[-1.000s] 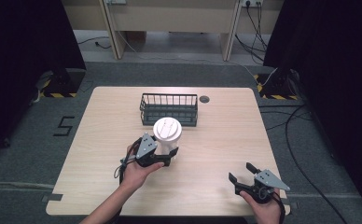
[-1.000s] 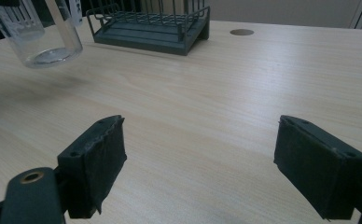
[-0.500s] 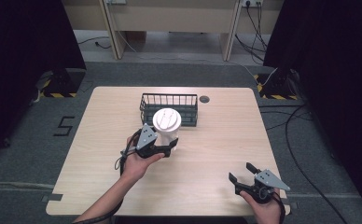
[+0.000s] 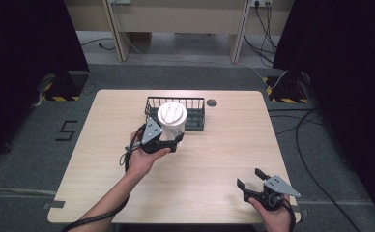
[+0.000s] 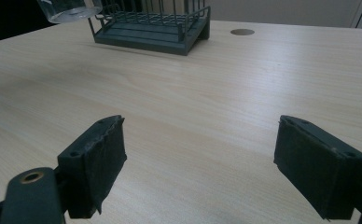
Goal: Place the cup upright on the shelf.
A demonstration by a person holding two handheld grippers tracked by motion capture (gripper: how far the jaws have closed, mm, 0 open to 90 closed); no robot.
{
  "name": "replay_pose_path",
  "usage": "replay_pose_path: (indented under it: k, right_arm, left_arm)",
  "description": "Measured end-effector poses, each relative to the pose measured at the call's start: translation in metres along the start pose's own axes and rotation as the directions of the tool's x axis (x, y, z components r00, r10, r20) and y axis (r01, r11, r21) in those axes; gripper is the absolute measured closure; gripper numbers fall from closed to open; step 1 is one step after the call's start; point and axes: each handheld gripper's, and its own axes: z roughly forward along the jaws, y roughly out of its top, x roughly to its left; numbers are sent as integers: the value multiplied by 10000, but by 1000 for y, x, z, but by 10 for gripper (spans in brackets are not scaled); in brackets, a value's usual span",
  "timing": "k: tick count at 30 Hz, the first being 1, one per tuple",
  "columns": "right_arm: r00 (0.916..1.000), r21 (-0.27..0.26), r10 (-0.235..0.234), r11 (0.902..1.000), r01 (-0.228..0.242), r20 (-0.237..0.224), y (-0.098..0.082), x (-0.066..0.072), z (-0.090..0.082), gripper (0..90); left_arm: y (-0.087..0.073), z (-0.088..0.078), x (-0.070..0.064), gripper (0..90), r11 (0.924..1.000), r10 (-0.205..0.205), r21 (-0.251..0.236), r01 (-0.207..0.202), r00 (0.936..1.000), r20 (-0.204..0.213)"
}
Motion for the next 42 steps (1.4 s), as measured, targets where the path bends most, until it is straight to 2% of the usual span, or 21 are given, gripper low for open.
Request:
replay_pose_path:
  k: [12, 24, 42]
  right_arm:
    - [10000, -11, 71, 10000, -71, -47, 0, 0, 0, 170]
    - [9999, -2, 103, 9999, -103, -50, 0, -1, 0, 170]
    - [10000, 26, 88, 10000, -88, -40, 0, -1, 0, 170]
  left_arm:
    - [8, 13, 12, 178, 10000, -48, -9, 48, 9996, -293]
    - [18, 24, 23, 178, 10000, 81, -4, -81, 9980, -629]
    - [31, 38, 32, 178, 9998, 22, -180, -35, 9971, -760]
